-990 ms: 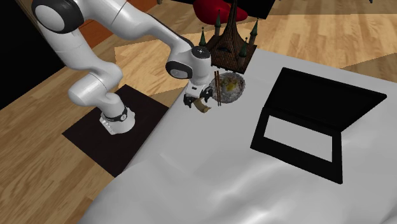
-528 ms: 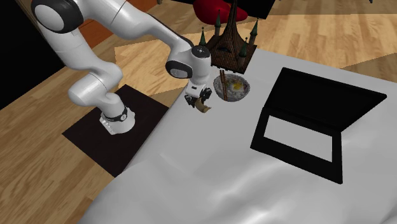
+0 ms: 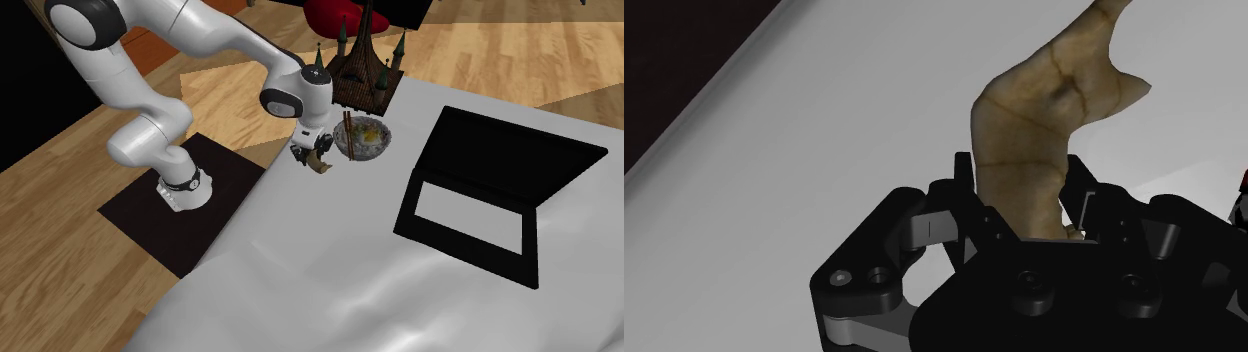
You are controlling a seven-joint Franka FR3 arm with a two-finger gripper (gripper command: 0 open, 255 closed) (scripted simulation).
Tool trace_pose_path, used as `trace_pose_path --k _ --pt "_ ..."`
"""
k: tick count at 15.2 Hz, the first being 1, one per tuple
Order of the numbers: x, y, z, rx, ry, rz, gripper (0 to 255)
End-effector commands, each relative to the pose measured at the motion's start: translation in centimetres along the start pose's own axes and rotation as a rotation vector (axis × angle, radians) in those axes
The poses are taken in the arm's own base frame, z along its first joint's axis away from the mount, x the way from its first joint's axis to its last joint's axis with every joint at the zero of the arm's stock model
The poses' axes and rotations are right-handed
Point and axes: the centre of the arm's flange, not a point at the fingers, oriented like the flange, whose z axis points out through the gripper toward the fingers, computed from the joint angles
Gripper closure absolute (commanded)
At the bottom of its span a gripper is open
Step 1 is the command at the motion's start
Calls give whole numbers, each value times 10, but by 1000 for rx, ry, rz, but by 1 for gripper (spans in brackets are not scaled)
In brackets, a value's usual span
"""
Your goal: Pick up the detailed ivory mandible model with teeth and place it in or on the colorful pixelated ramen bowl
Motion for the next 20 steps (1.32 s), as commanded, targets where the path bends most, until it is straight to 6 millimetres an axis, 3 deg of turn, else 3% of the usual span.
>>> trace_pose_path --k 1,20 --pt "-2 1 -11 0 0 0 255" --pt "-12 0 -111 0 0 0 255"
